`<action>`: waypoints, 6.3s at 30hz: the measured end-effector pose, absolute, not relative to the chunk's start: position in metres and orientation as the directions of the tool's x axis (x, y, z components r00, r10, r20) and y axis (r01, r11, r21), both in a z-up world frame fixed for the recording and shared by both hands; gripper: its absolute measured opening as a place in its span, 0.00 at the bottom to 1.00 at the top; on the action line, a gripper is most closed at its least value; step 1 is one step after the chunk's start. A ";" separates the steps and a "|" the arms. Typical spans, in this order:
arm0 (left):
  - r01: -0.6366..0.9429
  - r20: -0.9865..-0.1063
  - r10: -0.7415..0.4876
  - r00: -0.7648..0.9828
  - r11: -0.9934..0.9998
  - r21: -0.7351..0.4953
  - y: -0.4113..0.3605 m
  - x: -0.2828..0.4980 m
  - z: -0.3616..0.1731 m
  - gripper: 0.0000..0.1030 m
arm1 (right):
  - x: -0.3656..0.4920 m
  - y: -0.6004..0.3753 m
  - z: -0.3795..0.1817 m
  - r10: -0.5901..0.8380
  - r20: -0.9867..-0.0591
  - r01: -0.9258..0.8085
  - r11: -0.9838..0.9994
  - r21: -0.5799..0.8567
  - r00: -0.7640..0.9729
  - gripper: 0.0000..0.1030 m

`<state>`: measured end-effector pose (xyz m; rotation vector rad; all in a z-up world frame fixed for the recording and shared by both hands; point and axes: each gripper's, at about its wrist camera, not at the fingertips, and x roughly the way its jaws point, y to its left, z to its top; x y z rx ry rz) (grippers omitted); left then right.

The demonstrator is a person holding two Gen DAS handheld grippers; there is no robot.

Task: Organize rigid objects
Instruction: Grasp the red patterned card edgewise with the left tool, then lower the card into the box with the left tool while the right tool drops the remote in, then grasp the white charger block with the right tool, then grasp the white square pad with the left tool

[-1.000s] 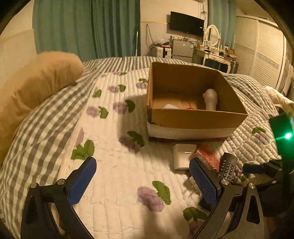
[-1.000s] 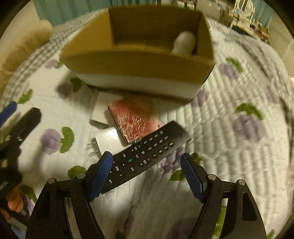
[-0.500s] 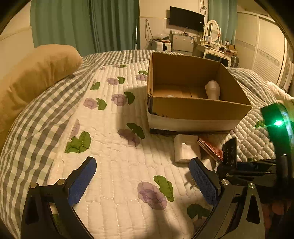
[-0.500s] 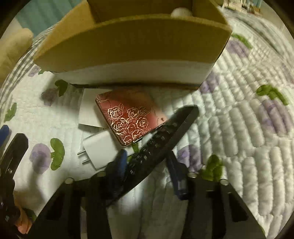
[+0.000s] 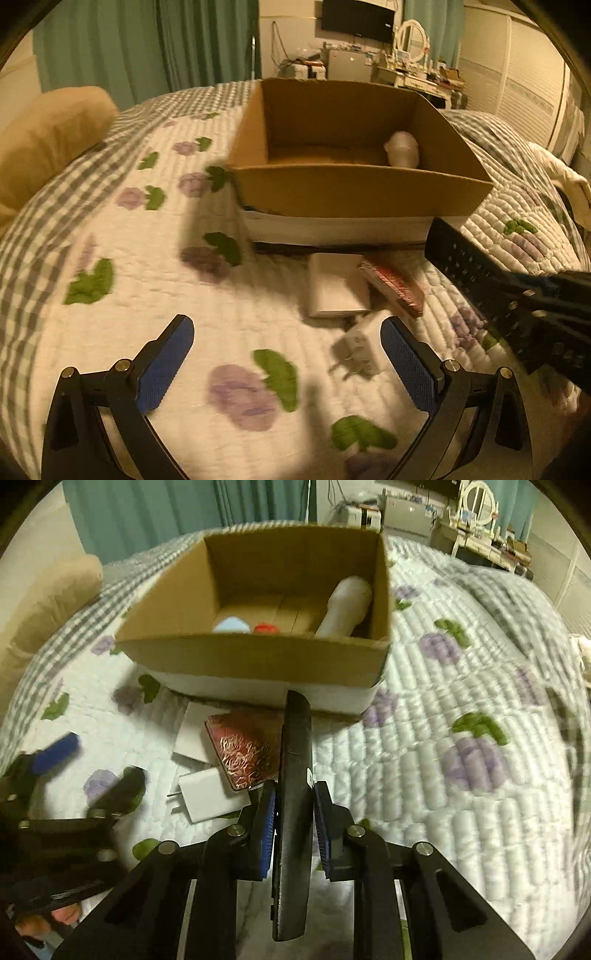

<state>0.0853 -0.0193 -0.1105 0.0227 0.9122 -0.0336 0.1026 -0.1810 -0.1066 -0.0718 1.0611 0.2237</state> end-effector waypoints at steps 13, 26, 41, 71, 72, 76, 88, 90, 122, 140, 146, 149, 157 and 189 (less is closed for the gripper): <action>0.128 -0.850 -0.102 0.517 0.991 -0.041 -0.086 0.129 -0.142 0.77 | 0.115 -0.214 -0.095 0.100 -0.836 -0.190 0.982 -0.005 0.539 0.18; 0.151 -0.811 -0.184 0.556 0.981 -0.120 -0.085 0.121 -0.107 0.13 | 0.107 -0.222 -0.088 0.168 -0.811 -0.202 0.977 0.063 0.561 0.18; 0.310 -0.819 -0.252 0.516 0.946 -0.096 -0.122 0.119 -0.110 0.12 | 0.106 -0.227 -0.076 0.141 -0.802 -0.179 0.983 0.043 0.581 0.18; 0.174 -0.664 -0.135 0.735 0.985 -0.007 -0.051 0.188 0.015 0.10 | 0.204 -0.159 0.026 0.189 -0.717 -0.304 0.952 -0.033 0.671 0.18; 0.167 -0.679 -0.129 0.723 0.986 -0.010 -0.048 0.194 0.006 0.10 | 0.209 -0.156 0.023 0.187 -0.722 -0.305 0.952 -0.035 0.666 0.18; 0.152 -0.726 -0.113 0.679 0.988 -0.011 -0.042 0.218 -0.029 0.10 | 0.237 -0.142 -0.004 0.184 -0.763 -0.317 0.948 -0.028 0.619 0.18; 0.161 -0.718 -0.126 0.685 0.987 -0.021 -0.044 0.257 -0.047 0.12 | 0.285 -0.148 -0.038 0.185 -0.758 -0.272 0.962 0.010 0.626 0.19; 0.166 -0.715 -0.114 0.690 0.986 0.003 -0.047 0.254 -0.046 0.16 | 0.289 -0.153 -0.034 0.195 -0.748 -0.257 0.966 0.033 0.634 0.28; -0.008 -0.625 0.013 0.780 1.000 0.011 0.009 0.071 -0.016 1.00 | 0.089 -0.174 0.016 0.165 -0.617 -0.252 0.966 -0.055 0.770 1.00; -0.064 -0.727 0.063 0.683 0.998 0.026 0.031 0.074 -0.101 1.00 | 0.119 -0.115 -0.157 0.270 -0.870 -0.397 0.913 0.095 0.413 0.82; -0.064 -0.737 0.069 0.672 0.997 0.035 0.030 0.077 -0.104 1.00 | 0.134 -0.111 -0.177 0.333 -0.888 -0.395 0.898 0.195 0.318 0.54; -0.059 -0.745 0.073 0.663 0.997 0.045 0.028 0.079 -0.103 1.00 | 0.129 -0.120 -0.169 0.336 -0.879 -0.381 0.903 0.198 0.339 0.52; -0.006 -0.748 0.077 0.659 0.995 0.097 -0.006 0.090 -0.095 1.00 | 0.122 -0.180 -0.108 0.281 -0.838 -0.285 0.945 0.158 0.468 0.52; 0.119 -0.845 -0.033 0.534 0.992 0.036 -0.082 0.136 -0.153 0.49 | 0.148 -0.225 -0.126 0.229 -0.842 -0.189 0.970 0.154 0.489 0.52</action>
